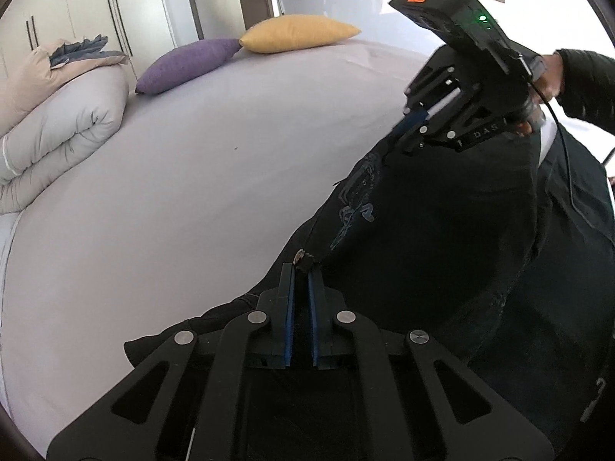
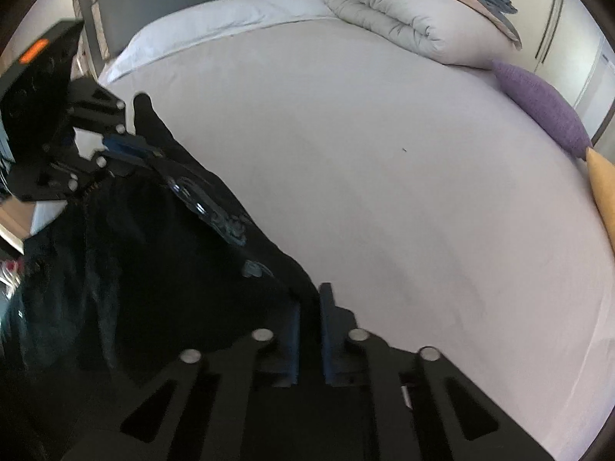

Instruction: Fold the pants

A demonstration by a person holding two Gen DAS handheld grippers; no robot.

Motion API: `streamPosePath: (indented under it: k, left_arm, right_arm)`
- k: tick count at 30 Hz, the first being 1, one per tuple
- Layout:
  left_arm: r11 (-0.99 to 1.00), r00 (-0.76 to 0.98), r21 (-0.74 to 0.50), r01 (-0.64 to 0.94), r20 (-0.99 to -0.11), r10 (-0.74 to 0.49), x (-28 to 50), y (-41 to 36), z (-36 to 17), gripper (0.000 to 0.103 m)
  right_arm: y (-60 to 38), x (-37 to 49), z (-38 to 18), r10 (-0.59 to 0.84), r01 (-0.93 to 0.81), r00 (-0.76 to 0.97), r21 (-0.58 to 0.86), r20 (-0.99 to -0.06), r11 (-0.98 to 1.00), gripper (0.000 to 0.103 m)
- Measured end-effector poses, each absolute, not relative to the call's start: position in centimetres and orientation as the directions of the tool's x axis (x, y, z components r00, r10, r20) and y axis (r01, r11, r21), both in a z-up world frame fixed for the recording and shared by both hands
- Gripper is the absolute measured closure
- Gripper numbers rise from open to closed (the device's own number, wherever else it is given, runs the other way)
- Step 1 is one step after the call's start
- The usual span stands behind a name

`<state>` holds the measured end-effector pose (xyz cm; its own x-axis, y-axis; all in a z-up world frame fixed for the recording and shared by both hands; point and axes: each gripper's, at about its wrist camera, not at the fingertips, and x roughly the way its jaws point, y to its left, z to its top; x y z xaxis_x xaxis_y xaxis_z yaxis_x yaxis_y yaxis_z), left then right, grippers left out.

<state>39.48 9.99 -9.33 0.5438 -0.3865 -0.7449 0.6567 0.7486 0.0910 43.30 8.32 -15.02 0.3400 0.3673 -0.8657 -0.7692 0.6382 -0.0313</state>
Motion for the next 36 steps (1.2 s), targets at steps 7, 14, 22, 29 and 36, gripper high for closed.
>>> streamPosePath:
  k: [7,14,22,29,36]
  left_arm:
    - [0.769,0.557,0.052,0.637,-0.72,-0.413,34.8,11.2,-8.0,0.098]
    - [0.789,0.574,0.027,0.614,-0.701,-0.423,29.6,12.6,-6.4,0.098]
    - [0.725,0.515,0.102,0.682,-0.771,-0.376,18.8,12.7,-8.2,0.098]
    - [0.643,0.433,0.106,0.758,-0.819,-0.376,11.8,11.5,-9.6,0.098]
    - [0.622,0.388,0.09,0.778,-0.847,-0.363,8.7,11.5,-10.7,0.098]
  right_arm:
    - [10.0,41.2,-13.7,0.371,-0.716,0.417,-0.049,-0.83,0.696,0.097]
    - [13.2,34.2,-13.0,0.445,-0.749,0.409,-0.015,-0.797,0.663,0.098]
    - [15.0,18.6,-16.6,0.203,-0.794,0.59,-0.517,-0.781,0.319,0.098]
    - [14.7,10.0,-19.7,0.13,-0.746,0.666,-0.658,-0.735,0.105,0.098]
    - [15.3,5.5,-21.6,0.125,-0.74,0.672,-0.671,-0.73,0.054,0.098]
